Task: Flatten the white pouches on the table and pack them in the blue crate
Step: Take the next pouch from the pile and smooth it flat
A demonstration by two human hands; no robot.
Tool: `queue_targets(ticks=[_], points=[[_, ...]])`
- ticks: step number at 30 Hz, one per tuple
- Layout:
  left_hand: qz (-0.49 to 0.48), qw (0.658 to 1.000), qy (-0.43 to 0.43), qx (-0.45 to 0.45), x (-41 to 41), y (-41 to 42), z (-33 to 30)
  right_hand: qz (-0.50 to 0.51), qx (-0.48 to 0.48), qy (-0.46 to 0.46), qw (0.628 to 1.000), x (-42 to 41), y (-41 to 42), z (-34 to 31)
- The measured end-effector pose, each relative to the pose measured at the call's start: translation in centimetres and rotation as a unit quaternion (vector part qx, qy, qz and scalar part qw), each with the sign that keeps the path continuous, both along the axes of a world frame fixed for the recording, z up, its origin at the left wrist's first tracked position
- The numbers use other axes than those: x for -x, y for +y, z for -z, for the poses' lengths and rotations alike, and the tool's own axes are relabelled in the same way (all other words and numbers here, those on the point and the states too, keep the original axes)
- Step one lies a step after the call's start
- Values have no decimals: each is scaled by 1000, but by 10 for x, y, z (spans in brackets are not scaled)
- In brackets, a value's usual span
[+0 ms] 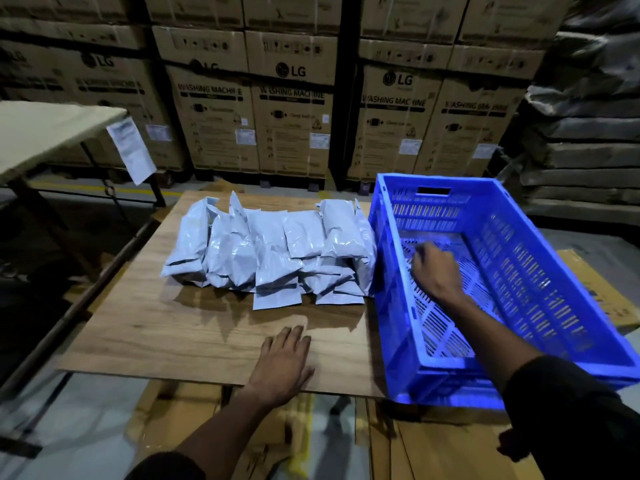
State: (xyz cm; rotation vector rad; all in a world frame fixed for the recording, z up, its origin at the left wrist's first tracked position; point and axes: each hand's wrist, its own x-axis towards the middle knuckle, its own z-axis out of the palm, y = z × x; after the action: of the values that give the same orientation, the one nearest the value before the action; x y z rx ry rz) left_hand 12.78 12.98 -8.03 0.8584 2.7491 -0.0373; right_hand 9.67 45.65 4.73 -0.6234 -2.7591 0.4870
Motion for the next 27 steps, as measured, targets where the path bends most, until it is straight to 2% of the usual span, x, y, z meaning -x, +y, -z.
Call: queue_targets(ticks=[2, 4, 7, 10, 13, 16, 18, 20, 27], points=[[-6, 1000, 25, -2, -1, -12, 7, 6, -32, 105, 994, 3, -11, -24], [-7, 999, 40, -2, 0, -22, 12, -40, -73, 182, 980, 10, -26, -43], [-33, 998, 55, -2, 2, -37, 20, -129, -107, 219, 961, 26, -58, -57], [-51, 997, 56, 5, 6, -53, 26, -168, -86, 123, 974, 46, -93, -57], [-75, 996, 46, -4, 14, -73, 30, -170, -90, -6, 981, 67, -114, -38], [-90, 996, 21, -14, 20, -88, 29, -154, -98, -81, 980, 85, -120, -13], [-69, 997, 28, -18, 22, -92, 26, -134, -94, -104, 981, 94, -122, -1], [-71, 997, -2, -23, 23, -90, 23, -117, -87, -105, 984, 103, -123, 3], [-62, 998, -9, -2, 31, -90, 13, -86, -26, -79, 993, 110, -127, 0]])
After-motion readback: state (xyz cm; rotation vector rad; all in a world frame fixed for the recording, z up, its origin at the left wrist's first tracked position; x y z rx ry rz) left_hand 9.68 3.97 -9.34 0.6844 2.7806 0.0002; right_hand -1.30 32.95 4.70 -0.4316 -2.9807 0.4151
